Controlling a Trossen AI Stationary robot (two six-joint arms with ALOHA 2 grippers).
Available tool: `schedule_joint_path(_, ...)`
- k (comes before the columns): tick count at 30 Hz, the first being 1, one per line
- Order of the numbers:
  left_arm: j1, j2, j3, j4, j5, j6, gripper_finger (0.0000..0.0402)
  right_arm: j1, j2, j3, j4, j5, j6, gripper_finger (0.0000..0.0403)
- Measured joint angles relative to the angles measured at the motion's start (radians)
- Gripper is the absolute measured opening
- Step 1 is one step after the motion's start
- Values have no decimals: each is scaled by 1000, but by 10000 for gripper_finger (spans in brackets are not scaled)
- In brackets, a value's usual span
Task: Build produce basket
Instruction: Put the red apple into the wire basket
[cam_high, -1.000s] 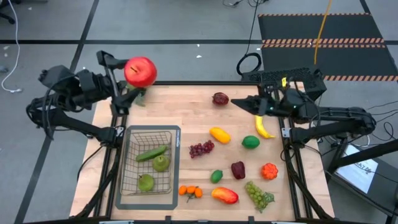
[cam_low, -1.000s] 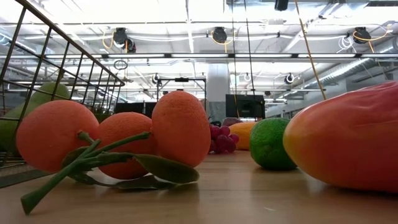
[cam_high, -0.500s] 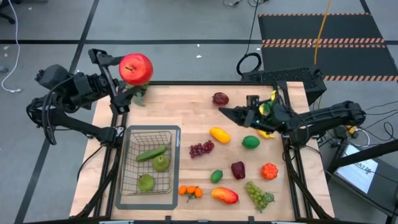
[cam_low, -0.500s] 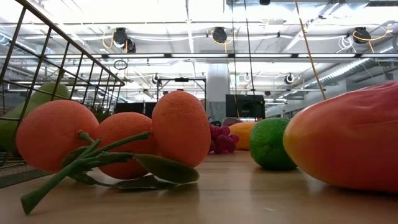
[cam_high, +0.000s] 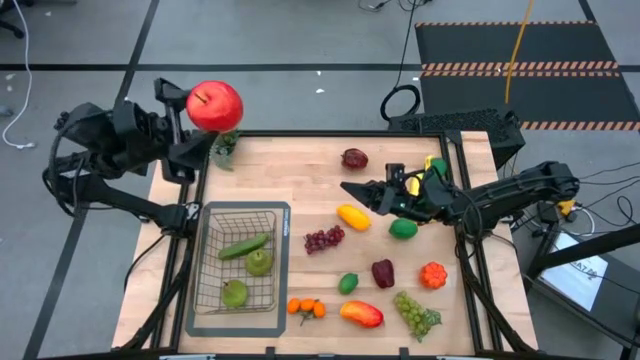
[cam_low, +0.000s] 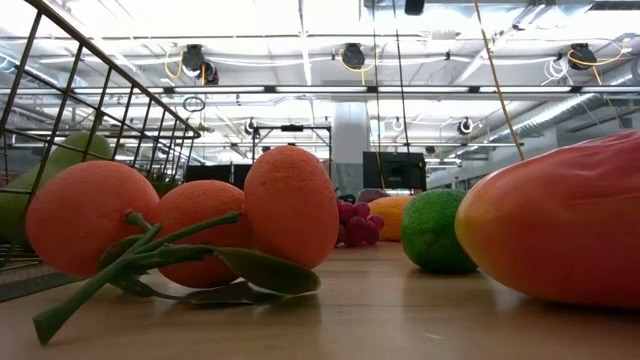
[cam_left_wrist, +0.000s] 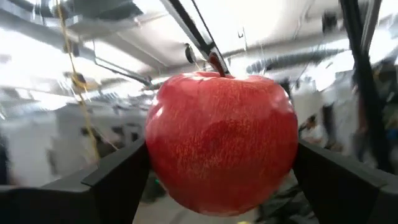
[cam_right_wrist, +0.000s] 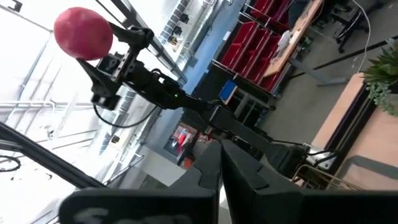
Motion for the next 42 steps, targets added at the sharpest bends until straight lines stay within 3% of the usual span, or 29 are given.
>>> schedule_joint_path(6, 0, 0, 0, -1, 0, -282, 367, -3, 0, 0, -1, -16, -21, 6)
schedule_joint_path(17, 0, 0, 0, 0, 8, -730, 367, -18, 0, 0, -11, -181, -44, 6)
schedule_joint_path(22, 0, 0, 0, 0, 9, -862, 367, -6, 0, 0, -11, -263, -38, 6)
schedule_joint_path(26, 0, 0, 0, 0, 10, -966, 367, 17, 0, 0, -11, -270, -49, 6)
schedule_joint_path(36, 0, 25, 0, 1, 10, -1296, 367, 22, 0, 0, -33, -424, -211, 6)
schedule_joint_path(42, 0, 57, -1, 1, 11, -1433, 367, 21, 0, -13, -34, -461, -213, 6)
